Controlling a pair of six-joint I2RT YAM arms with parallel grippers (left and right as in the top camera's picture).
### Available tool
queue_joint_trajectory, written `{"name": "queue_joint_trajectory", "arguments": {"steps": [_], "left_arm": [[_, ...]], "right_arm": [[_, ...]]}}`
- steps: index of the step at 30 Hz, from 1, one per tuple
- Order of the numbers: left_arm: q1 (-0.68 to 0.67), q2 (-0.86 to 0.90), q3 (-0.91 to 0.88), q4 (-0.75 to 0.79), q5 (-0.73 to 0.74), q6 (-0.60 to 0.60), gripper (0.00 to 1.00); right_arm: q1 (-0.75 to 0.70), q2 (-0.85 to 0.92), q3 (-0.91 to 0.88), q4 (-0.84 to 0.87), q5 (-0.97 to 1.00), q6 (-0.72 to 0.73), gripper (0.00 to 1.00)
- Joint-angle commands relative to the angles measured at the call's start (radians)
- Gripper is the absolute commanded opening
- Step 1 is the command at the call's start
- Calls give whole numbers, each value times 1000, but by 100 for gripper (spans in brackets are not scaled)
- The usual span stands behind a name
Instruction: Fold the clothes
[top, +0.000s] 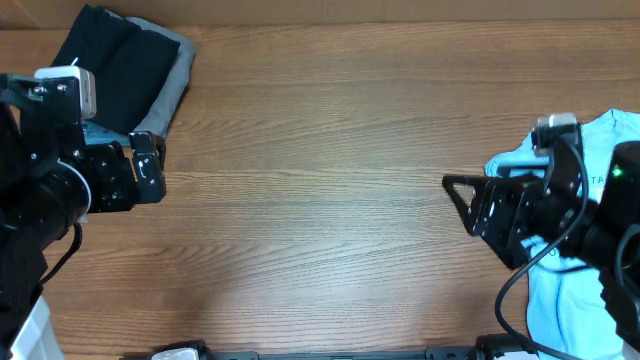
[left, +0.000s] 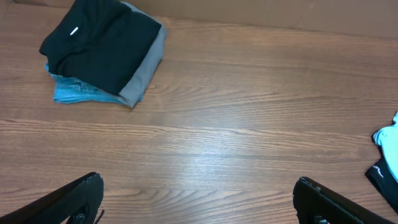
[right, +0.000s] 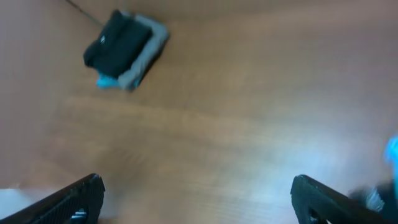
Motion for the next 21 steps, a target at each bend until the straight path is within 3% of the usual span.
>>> {"name": "queue_joint_trajectory", "arguments": {"steps": [1, 3, 12, 21], "left_arm": [[-6, 14, -6, 2, -10, -21, 100], [-6, 16, -7, 2, -10, -21, 100], [-6, 16, -7, 2, -10, -21, 100], [-6, 16, -7, 2, -10, -21, 100]], "right_arm": [[2, -97, -62, 118, 18, -235, 100], [2, -174, -146, 188, 18, -292, 100], [-24, -531, -646, 555, 19, -303, 100], [-58, -807, -1080, 706, 64, -294, 100]]}}
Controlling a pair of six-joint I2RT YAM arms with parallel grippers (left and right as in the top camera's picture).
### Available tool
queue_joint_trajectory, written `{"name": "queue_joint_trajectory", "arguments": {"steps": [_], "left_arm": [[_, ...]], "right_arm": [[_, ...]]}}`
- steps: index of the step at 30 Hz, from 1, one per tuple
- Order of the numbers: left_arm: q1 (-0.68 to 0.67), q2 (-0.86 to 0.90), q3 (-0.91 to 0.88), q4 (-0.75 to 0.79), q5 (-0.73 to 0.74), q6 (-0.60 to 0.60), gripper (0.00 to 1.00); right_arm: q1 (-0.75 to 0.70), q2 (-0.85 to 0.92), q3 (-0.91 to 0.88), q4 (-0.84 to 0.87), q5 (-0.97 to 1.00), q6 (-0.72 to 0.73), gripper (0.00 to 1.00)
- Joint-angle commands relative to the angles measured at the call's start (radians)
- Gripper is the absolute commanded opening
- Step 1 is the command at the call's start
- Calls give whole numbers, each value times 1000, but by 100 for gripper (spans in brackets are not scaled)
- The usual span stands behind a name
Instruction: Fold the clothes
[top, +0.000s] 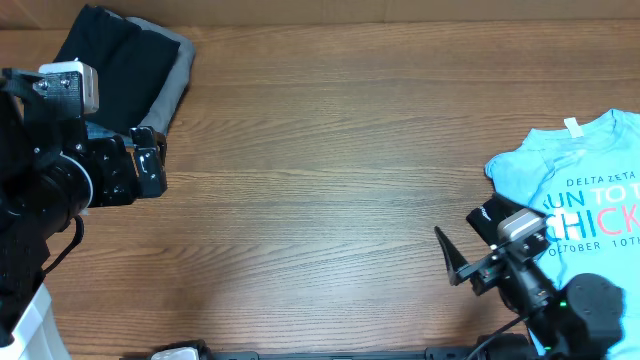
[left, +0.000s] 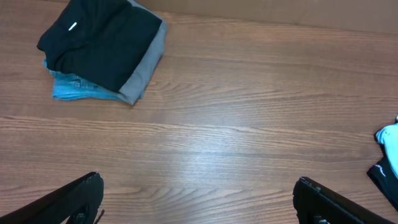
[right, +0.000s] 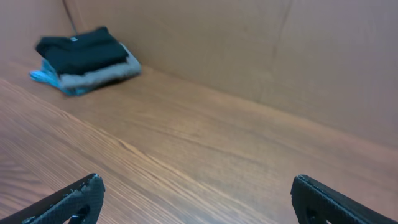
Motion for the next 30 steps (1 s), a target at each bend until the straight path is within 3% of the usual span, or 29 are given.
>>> {"name": "queue_joint_trajectory", "arguments": {"steps": [1, 10, 19, 30], "left_arm": [[-6, 1, -2, 1, -6, -20, 100], [-6, 1, -2, 1, -6, -20, 100], [-6, 1, -2, 2, -6, -20, 100], [-6, 1, -2, 1, -6, -20, 100]], "right_arm": [[-17, -92, -124, 35, 44, 18, 100], [-31, -250, -352, 127, 56, 127, 100], [-30, -249, -483, 333, 51, 185, 100], [-30, -249, -496, 375, 48, 185, 100]]}}
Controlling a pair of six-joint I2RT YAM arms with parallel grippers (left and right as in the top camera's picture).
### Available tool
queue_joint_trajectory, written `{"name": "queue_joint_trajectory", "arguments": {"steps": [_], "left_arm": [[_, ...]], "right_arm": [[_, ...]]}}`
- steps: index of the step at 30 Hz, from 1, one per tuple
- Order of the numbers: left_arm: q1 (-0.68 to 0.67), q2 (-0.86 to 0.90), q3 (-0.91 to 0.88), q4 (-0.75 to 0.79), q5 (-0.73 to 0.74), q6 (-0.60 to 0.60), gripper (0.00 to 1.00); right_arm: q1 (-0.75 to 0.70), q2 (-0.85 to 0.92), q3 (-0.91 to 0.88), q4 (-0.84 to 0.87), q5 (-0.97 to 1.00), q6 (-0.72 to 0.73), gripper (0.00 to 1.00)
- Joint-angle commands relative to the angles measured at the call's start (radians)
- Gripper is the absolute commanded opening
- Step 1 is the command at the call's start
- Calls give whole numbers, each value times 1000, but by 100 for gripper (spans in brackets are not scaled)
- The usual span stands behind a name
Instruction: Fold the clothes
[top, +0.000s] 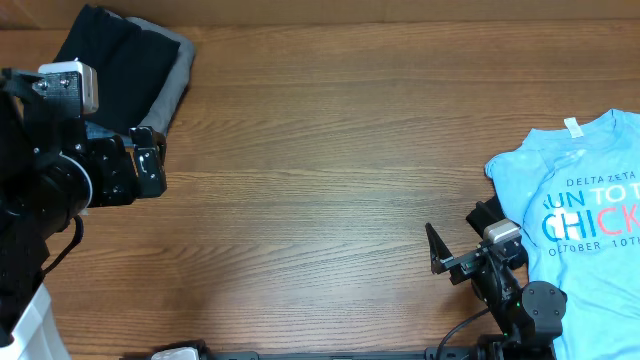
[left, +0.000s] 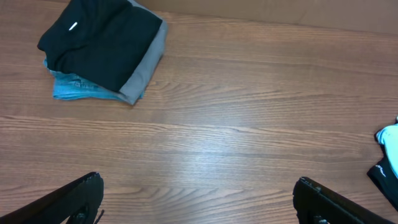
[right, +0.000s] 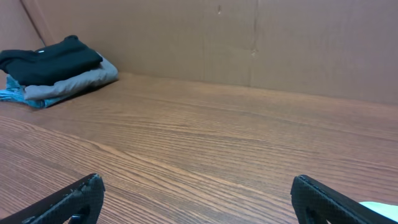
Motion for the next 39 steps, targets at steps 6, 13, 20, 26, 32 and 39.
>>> {"name": "queue_joint_trajectory", "arguments": {"steps": [6, 13, 20, 26, 32, 39], "left_arm": [[-6, 1, -2, 2, -6, -20, 100], [-6, 1, -2, 2, -6, -20, 100], [-23, -3, -2, 2, -12, -20, 100], [-32, -49, -4, 3, -41, -16, 100], [-32, -155, -71, 129, -74, 15, 100], [-33, -396, -488, 510, -14, 138, 100]], "right_arm": [[-3, -12, -5, 7, 3, 7, 100], [-3, -12, -5, 7, 3, 7, 100], [-3, -12, -5, 7, 3, 7, 100], [-3, -12, -5, 7, 3, 7, 100], [-3, -12, -5, 7, 3, 7, 100], [-3, -12, -5, 7, 3, 7, 100]]}}
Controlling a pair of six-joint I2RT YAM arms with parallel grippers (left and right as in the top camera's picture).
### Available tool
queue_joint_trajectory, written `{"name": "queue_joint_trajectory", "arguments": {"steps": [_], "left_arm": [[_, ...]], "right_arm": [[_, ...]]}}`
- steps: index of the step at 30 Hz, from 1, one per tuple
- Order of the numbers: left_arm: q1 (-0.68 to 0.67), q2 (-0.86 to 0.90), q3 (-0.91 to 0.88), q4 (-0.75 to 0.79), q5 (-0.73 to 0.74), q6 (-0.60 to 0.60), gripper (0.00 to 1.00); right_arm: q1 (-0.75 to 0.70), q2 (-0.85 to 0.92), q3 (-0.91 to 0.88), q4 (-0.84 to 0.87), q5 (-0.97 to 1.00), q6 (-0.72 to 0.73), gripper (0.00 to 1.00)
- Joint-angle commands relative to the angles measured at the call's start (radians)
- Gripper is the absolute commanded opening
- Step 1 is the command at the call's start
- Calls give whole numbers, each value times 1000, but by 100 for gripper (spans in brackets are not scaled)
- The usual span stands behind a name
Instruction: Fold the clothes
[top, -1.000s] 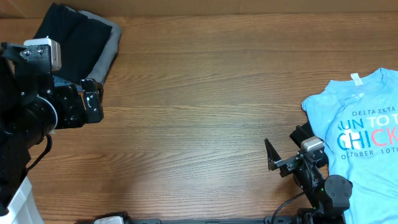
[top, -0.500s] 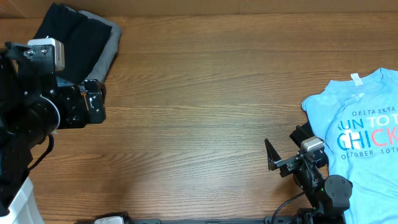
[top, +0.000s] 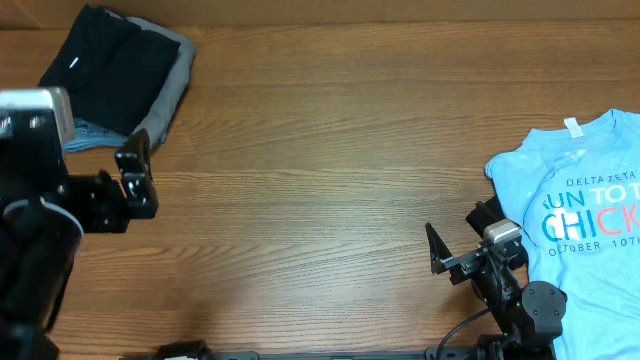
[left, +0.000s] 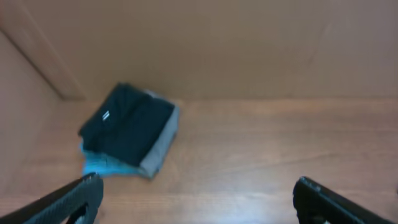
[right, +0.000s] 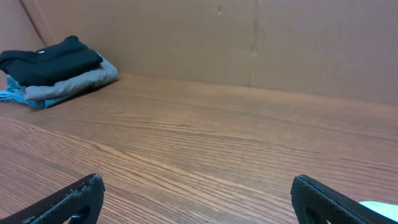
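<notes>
A light blue printed T-shirt (top: 585, 210) lies spread at the table's right edge. A folded pile (top: 115, 70) of black, grey and blue clothes sits at the far left corner, also seen as the pile (left: 127, 134) and the pile (right: 56, 71). My left gripper (top: 135, 170) is open near that pile, nothing between its fingers (left: 78, 196). My right gripper (top: 465, 250) is open, low at the front right beside the T-shirt, holding nothing.
The wooden table (top: 320, 170) has brown cardboard walls (right: 249, 43) along its far side and left side. The right arm's base (top: 530, 305) sits at the front edge next to the T-shirt.
My left arm has pulled back and lifted, so its camera now looks at the pile from farther off and takes in the back wall. The right arm and the clothes have not moved.
At first my right gripper hung over the blue T-shirt, partly covering it. Then it had dropped to the front edge, leaving the shirt uncovered, and it stayed there. My left gripper stayed open beside the pile until it drew back now.
</notes>
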Motion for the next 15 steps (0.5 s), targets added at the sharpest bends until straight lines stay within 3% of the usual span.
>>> {"name": "queue_joint_trajectory", "arguments": {"steps": [1, 15], "left_arm": [[-7, -116, -229, 122, 43, 89, 100], [-7, -721, -1149, 636, 57, 90, 100]], "right_arm": [[-3, -12, -5, 7, 3, 5, 100], [-3, -12, -5, 7, 3, 5, 100]]}}
